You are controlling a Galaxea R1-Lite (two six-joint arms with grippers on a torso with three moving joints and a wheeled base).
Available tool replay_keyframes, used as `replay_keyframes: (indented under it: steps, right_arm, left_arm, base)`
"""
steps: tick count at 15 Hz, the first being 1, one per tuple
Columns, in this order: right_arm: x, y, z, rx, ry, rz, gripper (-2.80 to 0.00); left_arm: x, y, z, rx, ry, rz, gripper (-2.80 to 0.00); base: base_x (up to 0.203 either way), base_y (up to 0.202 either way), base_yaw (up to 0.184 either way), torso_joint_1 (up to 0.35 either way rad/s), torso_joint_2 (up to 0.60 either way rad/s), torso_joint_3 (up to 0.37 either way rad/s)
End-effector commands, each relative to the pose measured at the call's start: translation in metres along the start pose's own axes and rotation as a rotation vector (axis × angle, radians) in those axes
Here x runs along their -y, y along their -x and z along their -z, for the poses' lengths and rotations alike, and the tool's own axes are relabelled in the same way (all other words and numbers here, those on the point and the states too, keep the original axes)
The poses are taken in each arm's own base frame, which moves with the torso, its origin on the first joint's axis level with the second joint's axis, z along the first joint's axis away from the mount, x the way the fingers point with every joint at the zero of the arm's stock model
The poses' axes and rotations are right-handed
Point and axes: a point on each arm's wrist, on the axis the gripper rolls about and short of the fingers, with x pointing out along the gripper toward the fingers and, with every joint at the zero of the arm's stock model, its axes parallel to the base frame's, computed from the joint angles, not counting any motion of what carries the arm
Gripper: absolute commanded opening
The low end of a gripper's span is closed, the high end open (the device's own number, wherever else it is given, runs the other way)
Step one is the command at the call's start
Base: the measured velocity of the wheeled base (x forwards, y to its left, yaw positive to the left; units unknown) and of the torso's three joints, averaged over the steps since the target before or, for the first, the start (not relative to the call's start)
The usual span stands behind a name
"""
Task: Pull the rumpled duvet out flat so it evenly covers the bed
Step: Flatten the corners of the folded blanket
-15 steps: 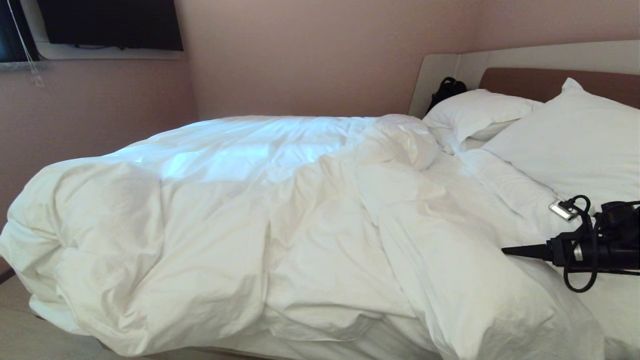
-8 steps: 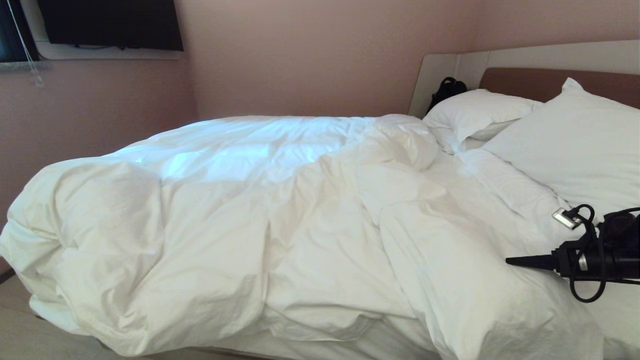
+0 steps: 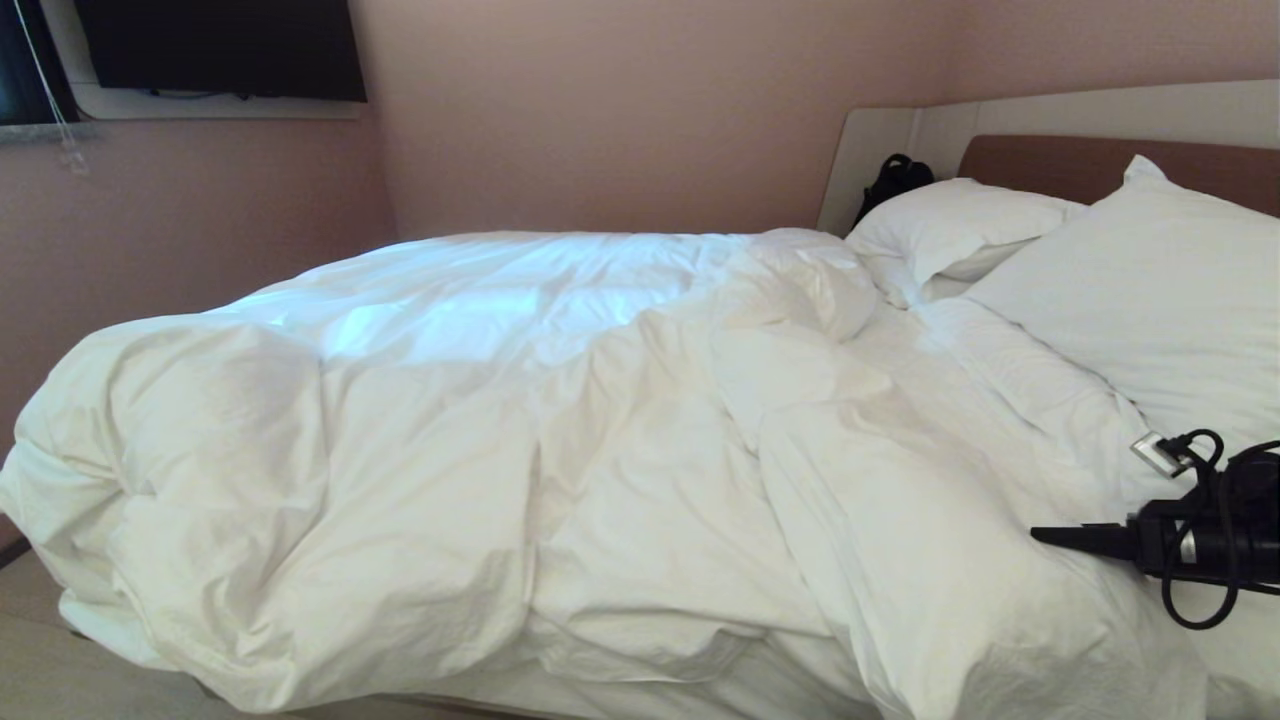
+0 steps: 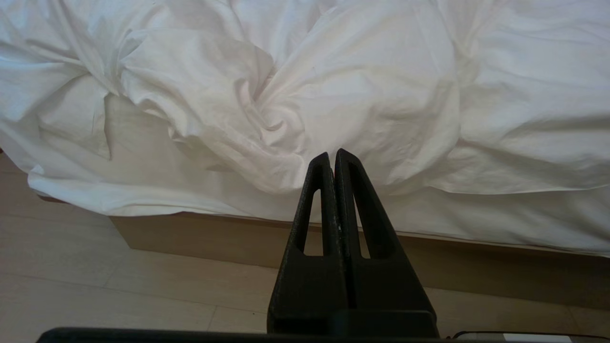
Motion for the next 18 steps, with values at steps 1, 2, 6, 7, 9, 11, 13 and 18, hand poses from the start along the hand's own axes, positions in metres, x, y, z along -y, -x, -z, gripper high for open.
replay_keyframes:
  steps: [1, 2, 6, 7, 9, 11, 13, 18]
  right_arm:
    - [0.001, 0.000, 0.004, 0.028, 0.041, -0.007, 0.00]
    - [0.002, -0.001, 0.007, 0.039, 0.058, -0.011, 0.00]
    - [0.002, -0.002, 0.012, 0.054, 0.091, -0.010, -2.80]
    - [0.002, -0.002, 0.011, 0.054, 0.091, -0.010, -2.80]
    - [0.001, -0.002, 0.010, 0.056, 0.095, -0.010, -2.80]
    - [-0.002, 0.000, 0.007, 0.062, 0.107, -0.009, -2.80]
    - [-0.009, 0.004, 0.001, 0.069, 0.125, -0.006, -2.80]
    - [-0.050, 0.026, -0.031, 0.106, 0.245, 0.033, -2.80]
  left_arm:
    - [0.000, 0.000, 0.000, -0.003, 0.000, -0.001, -2.80]
    - [0.000, 0.000, 0.000, -0.001, 0.000, 0.000, -2.80]
    - [0.000, 0.000, 0.000, -0.001, 0.000, 0.000, -2.80]
    - [0.000, 0.000, 0.000, -0.001, 0.000, -0.001, -2.80]
    - [0.000, 0.000, 0.000, -0.003, 0.000, -0.001, -2.80]
    - [0.000, 0.000, 0.000, -0.002, 0.000, 0.000, -2.80]
    - [0.000, 0.000, 0.000, -0.001, 0.000, 0.000, -2.80]
    - [0.000, 0.000, 0.000, -0.001, 0.000, 0.000, -2.80]
  base:
    - [0.000, 0.000, 0.000, 0.000, 0.00, 0.000]
    - [0.000, 0.000, 0.000, 0.000, 0.00, 0.000]
    - [0.000, 0.000, 0.000, 0.000, 0.00, 0.000]
    - [0.000, 0.000, 0.000, 0.000, 0.00, 0.000]
    - [0.000, 0.000, 0.000, 0.000, 0.00, 0.000]
    - [0.000, 0.000, 0.000, 0.000, 0.00, 0.000]
    - [0.000, 0.000, 0.000, 0.000, 0.00, 0.000]
    - [0.000, 0.000, 0.000, 0.000, 0.00, 0.000]
